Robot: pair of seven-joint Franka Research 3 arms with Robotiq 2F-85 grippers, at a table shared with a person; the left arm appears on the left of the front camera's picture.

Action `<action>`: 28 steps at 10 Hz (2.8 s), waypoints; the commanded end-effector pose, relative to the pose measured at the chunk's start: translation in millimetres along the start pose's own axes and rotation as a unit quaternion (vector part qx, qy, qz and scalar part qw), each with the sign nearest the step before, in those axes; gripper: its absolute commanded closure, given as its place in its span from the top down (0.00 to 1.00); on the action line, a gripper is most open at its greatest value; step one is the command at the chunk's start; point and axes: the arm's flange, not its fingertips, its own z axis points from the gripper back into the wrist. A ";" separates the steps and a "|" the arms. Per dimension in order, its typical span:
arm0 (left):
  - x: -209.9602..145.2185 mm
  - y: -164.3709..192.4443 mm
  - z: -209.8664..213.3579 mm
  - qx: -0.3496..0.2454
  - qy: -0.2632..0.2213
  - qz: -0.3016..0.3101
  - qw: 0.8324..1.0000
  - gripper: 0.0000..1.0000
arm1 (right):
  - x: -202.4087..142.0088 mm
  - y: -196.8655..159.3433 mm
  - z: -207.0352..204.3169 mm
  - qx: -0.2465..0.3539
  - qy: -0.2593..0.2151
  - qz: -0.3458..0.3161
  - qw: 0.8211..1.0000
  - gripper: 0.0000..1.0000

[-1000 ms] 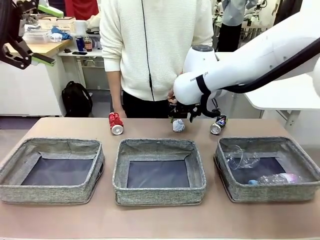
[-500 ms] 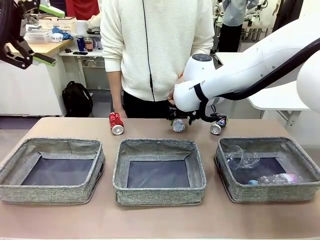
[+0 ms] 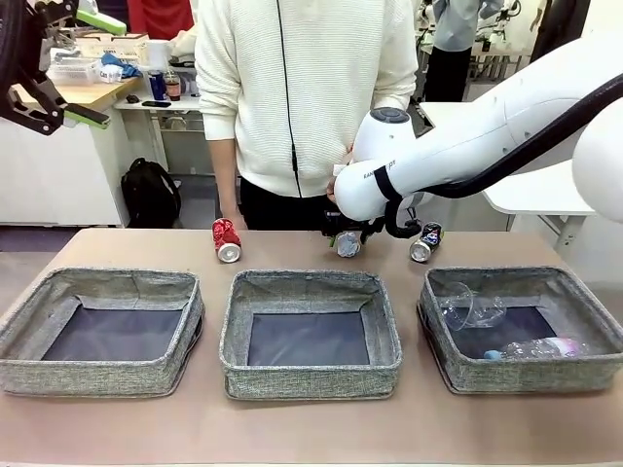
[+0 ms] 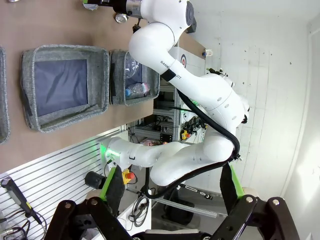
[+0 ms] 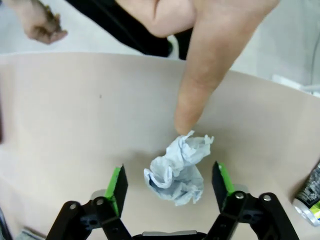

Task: Sort the waste into the appropriate baskets.
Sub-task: Pick up the waste item pointed out by the person.

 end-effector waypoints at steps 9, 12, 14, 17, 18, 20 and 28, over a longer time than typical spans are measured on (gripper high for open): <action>0.3 -1.5 0.6 -0.009 0.004 -0.006 1.000 1.00 | -1.0 0.5 -6.9 -0.015 0.004 0.027 1.000 0.00; 0.3 -1.5 0.6 -0.009 0.004 -0.006 1.000 1.00 | -5.4 -4.0 18.2 0.023 0.072 0.019 0.997 0.00; 0.3 -1.5 0.6 -0.009 0.004 -0.006 1.000 1.00 | -19.9 -21.6 89.7 0.075 0.135 -0.031 0.988 0.00; 0.3 -1.5 0.6 -0.009 0.004 -0.006 1.000 1.00 | -65.2 -23.1 207.0 0.097 0.187 -0.054 0.976 0.00; 0.3 -1.5 0.6 -0.009 0.004 -0.006 1.000 1.00 | -82.4 -8.3 235.5 0.137 0.197 -0.009 0.971 0.00; 0.3 -1.5 0.6 -0.009 0.004 -0.006 1.000 1.00 | -124.0 28.2 276.9 0.117 0.140 0.035 0.983 0.00; 0.3 -1.5 0.6 -0.009 0.004 -0.006 1.000 1.00 | -89.6 164.6 384.7 -0.057 0.260 -0.029 0.964 0.06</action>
